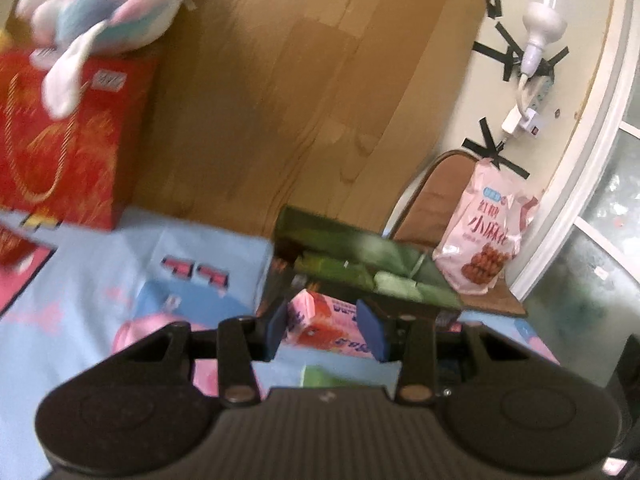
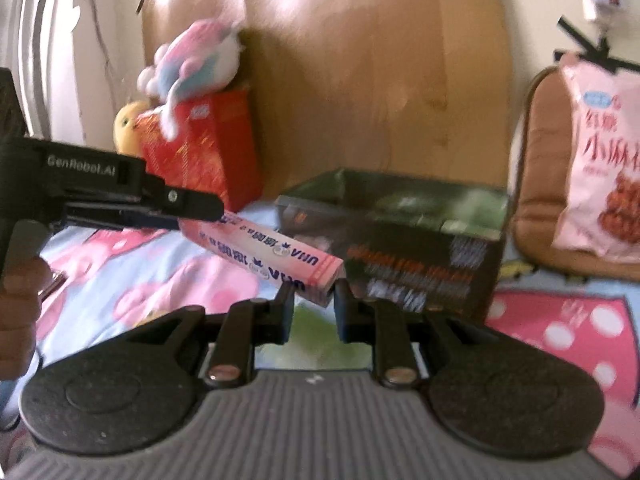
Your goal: Organize snacks
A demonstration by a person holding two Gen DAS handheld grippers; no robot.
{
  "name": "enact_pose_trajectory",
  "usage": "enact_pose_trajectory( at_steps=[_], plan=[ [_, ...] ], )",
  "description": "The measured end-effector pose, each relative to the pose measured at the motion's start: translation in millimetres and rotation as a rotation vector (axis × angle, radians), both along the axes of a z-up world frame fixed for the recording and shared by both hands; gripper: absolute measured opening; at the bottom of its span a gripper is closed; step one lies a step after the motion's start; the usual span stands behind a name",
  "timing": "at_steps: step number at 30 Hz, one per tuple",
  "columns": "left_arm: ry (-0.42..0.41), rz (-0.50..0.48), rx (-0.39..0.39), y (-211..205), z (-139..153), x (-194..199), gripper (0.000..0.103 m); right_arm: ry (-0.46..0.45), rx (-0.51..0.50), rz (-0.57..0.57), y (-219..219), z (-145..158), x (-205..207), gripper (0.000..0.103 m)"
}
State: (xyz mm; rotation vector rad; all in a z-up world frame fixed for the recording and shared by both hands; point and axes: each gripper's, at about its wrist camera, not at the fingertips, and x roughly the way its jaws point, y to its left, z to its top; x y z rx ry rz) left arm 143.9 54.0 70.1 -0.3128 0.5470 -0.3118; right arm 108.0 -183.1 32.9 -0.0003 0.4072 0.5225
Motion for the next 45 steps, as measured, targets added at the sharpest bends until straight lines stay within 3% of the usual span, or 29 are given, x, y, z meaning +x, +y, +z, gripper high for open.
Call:
enact_pose_trajectory(
  at_steps=[5, 8, 11, 12, 14, 18, 22, 27, 30, 32, 35, 37, 38, 40, 41, 45],
  plan=[
    [-0.037, -0.018, 0.015, -17.0, 10.4, 36.0, 0.038, -0.039, 0.006, -0.067, -6.0, 9.9, 33.5, 0.024],
    [-0.018, -0.015, 0.03, -26.8, 5.2, 63.5, 0.038, -0.035, 0.013, -0.111, -7.8, 8.4, 57.3, 0.024],
    [0.04, -0.008, 0.046, -36.0, -8.5, 88.3, 0.038, -0.017, 0.012, -0.161, -9.6, -1.5, 75.1, 0.033],
    [0.054, 0.003, 0.064, -39.3, -12.9, 93.2, 0.038, -0.013, 0.011, -0.182, -10.0, -4.2, 79.1, 0.043],
    [0.06, 0.012, 0.084, -41.4, -16.6, 95.0, 0.039, -0.013, 0.042, -0.209, -15.2, -6.1, 79.2, 0.046],
    [0.036, 0.019, 0.047, -28.9, -11.5, 82.0, 0.04, -0.036, 0.082, -0.202, -26.0, -2.4, 59.6, 0.046],
    [0.021, 0.014, -0.011, -4.9, -8.7, 51.2, 0.041, -0.037, 0.13, -0.14, -35.1, 1.4, 30.5, 0.047],
    [0.114, -0.015, -0.064, 14.6, -31.4, 19.2, 0.042, 0.086, 0.147, 0.042, -34.3, -14.9, 6.8, 0.065],
    [0.159, -0.021, -0.097, 21.9, -44.9, 2.0, 0.042, 0.136, 0.013, 0.132, -11.9, -27.1, 2.6, 0.078],
    [0.172, -0.023, -0.116, 26.0, -48.8, -10.0, 0.042, 0.108, -0.086, 0.174, 5.4, -32.9, 4.6, 0.08],
    [0.178, -0.035, -0.132, 29.1, -48.6, -25.2, 0.044, 0.088, -0.227, 0.209, 26.8, -35.5, 21.8, 0.08],
    [0.168, -0.039, -0.125, 29.0, -46.0, -35.5, 0.045, 0.124, -0.288, 0.244, 33.5, -38.8, 39.0, 0.08],
    [0.16, -0.042, -0.121, 29.5, -44.4, -41.4, 0.045, 0.131, -0.272, 0.256, 32.5, -39.1, 44.0, 0.081],
    [0.147, -0.045, -0.118, 31.0, -41.3, -50.9, 0.045, 0.182, -0.215, 0.278, 28.3, -38.2, 51.0, 0.069],
    [0.141, -0.044, -0.117, 32.6, -40.2, -54.7, 0.045, 0.189, -0.197, 0.269, 25.5, -36.9, 48.5, 0.051],
    [0.14, -0.039, -0.133, 37.6, -39.0, -59.4, 0.045, 0.306, 0.023, 0.218, 3.1, -36.7, 45.4, 0.049]
  ],
)
